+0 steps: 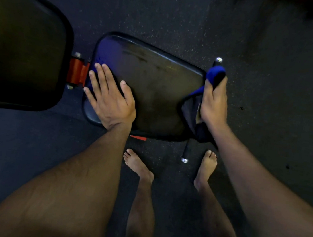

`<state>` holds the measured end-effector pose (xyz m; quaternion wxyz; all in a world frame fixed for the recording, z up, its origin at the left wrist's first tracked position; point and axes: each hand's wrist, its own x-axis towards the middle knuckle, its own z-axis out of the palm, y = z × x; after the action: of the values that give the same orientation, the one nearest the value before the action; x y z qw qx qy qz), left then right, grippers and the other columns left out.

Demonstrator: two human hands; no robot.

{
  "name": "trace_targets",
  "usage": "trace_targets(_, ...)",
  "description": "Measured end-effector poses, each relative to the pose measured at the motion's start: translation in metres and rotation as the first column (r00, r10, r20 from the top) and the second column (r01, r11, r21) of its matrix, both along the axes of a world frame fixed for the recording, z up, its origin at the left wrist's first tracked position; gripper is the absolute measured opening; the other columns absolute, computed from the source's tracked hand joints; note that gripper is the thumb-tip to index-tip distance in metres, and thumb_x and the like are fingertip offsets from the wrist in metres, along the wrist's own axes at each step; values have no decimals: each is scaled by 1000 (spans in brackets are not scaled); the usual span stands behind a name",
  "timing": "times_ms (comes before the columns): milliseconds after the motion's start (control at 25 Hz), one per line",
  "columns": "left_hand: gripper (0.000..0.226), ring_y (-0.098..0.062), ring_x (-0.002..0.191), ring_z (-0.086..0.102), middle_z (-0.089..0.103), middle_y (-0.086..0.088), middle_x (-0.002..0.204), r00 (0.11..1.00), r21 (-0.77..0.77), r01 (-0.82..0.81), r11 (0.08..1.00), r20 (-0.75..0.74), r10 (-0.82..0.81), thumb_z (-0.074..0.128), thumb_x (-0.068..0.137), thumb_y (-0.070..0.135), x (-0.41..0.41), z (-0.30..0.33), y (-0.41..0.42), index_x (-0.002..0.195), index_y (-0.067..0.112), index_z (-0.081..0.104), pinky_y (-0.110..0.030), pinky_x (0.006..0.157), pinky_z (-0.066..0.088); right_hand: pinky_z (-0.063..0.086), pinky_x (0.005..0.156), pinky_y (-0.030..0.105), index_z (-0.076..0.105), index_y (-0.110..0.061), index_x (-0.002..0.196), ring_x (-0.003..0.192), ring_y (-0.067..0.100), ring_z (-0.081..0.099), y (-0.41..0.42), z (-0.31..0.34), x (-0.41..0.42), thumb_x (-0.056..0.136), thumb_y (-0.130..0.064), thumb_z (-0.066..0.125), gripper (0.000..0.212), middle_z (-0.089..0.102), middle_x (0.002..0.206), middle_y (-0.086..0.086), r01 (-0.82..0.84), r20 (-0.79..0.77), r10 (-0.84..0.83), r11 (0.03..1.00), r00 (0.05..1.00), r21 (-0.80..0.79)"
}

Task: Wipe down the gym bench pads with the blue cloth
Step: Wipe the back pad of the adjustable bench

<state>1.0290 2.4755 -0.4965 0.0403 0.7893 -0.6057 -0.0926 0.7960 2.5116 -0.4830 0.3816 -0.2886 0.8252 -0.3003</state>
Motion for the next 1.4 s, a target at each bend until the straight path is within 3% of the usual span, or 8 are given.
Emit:
trace_targets(120,65,-21,158,9,15,0,171,1000,-2,0,1000,-10,0,21,103,43,3,3,-2,163,17,17,-52,126,4,39,84,30,42,-12,137,114,25,55,-14,-6,-5,102,-34,43,41,54,128,10,-64,-83,60,997,995,-50)
trace_targets(280,66,-22,158,7,12,-1,171,1000,36,17,999,4,-17,20,104,47,-2,14,0,163,17,16,-53,125,3,39,108,43,31,-1,147,126,35,48,74,-3,45,99,-31,45,58,44,135,21,-143,-178,123,984,976,-108)
trace_targets(440,70,-24,158,10,13,-9,170,918,207,389,898,-1,-398,20,106,53,50,47,-16,162,11,17,-49,125,4,28,107,21,32,-8,150,133,31,43,122,47,25,98,-11,54,57,42,143,16,-383,8,383,922,924,52)
trace_targets(560,67,-23,155,21,30,-14,165,655,154,692,705,275,-704,27,105,46,161,114,-67,157,5,33,-41,124,-8,39,103,40,37,-14,148,121,35,49,85,90,7,87,-8,62,66,44,141,11,-643,-225,648,758,727,105)
trace_targets(760,66,-24,158,6,10,-7,171,374,362,704,612,543,-752,23,107,50,276,177,-161,161,17,6,-61,122,-6,46,91,49,47,-28,144,111,40,47,-64,109,74,73,-13,68,76,34,156,7,-907,-572,786,389,236,160)
trace_targets(920,68,-26,158,6,9,-9,171,378,284,761,583,537,-754,20,106,51,298,153,-159,163,14,17,-59,124,-5,42,87,52,52,-29,138,124,41,41,-177,69,151,76,-22,64,63,35,156,1,-920,-566,804,61,-185,387)
trace_targets(1120,70,-26,158,5,10,-10,171,425,229,784,577,480,-768,20,104,53,300,156,-166,162,13,17,-56,125,-7,32,96,53,55,-25,123,113,34,45,-200,52,210,84,-55,35,54,55,121,3,-836,-424,852,-27,-306,549)
trace_targets(1400,71,-28,157,8,11,-11,170,455,192,800,568,424,-784,20,105,52,300,157,-167,162,12,16,-60,125,-3,25,109,58,59,-22,123,122,34,46,-92,45,255,83,-50,51,50,60,121,3,-738,-380,633,-554,-674,385)
